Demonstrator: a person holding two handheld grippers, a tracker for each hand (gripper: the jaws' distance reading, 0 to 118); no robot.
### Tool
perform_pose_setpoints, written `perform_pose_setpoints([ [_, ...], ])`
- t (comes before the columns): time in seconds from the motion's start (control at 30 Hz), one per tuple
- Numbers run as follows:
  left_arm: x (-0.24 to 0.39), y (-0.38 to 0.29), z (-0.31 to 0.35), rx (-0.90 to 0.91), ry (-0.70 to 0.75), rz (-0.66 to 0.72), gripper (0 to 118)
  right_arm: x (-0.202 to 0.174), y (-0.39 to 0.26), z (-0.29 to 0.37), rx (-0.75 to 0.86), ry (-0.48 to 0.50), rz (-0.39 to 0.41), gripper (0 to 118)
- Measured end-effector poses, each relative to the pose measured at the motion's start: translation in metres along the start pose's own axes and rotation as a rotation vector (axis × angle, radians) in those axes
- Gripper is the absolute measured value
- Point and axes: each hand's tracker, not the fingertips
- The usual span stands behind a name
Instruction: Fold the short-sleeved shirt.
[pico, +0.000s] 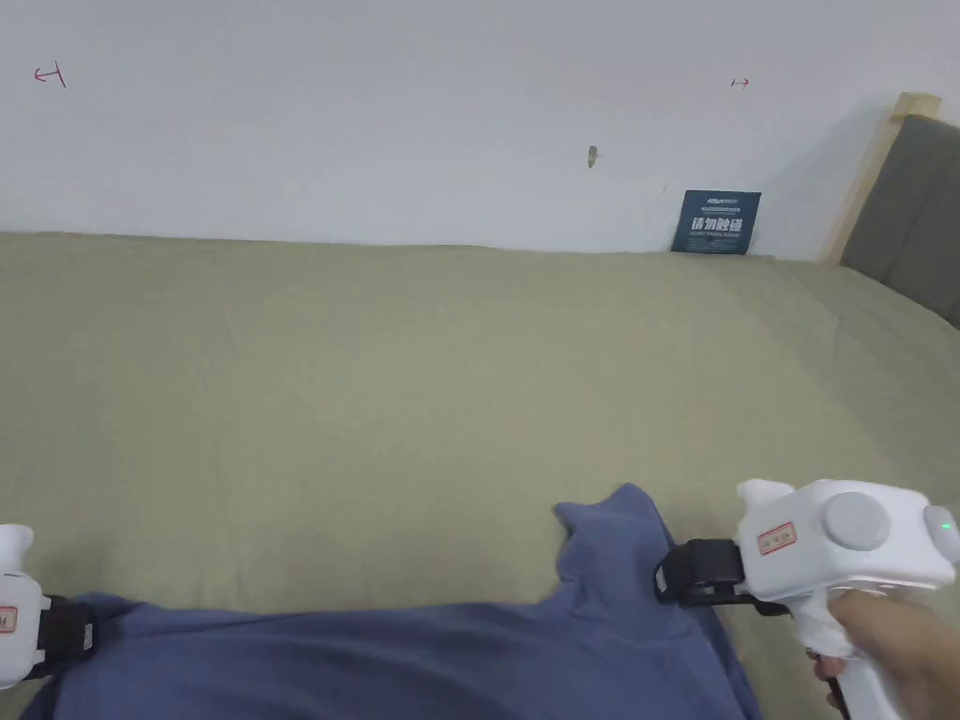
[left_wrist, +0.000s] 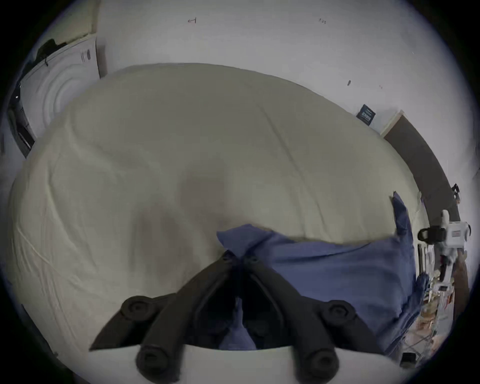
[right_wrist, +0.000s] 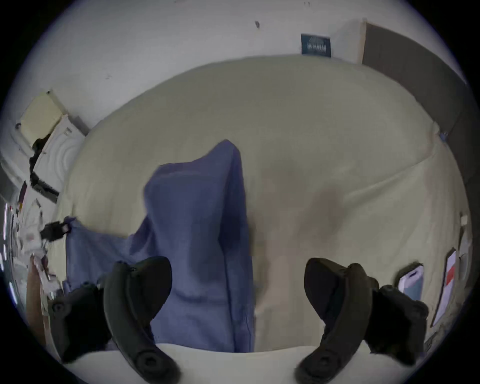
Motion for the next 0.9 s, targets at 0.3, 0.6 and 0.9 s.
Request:
perform_pose_setpoints([
  [0.3,0.007,0.004,0.010,0.001,-0.016,-0.026,3,-0.046,-0.019,0.039,0.090,-0.092,0.128,1],
  [0.6,0.003,-0.017,0.113,0.142,-0.091,-0.120,3,-0.066,-0.057,0.151,0.251,0.056,0.215,1],
  [0.9,-0.025,-0.132,0.196,0.191,-0.164,-0.131,3,-0.046,-0.162,0.227,0.308,0.098,0.194,1],
])
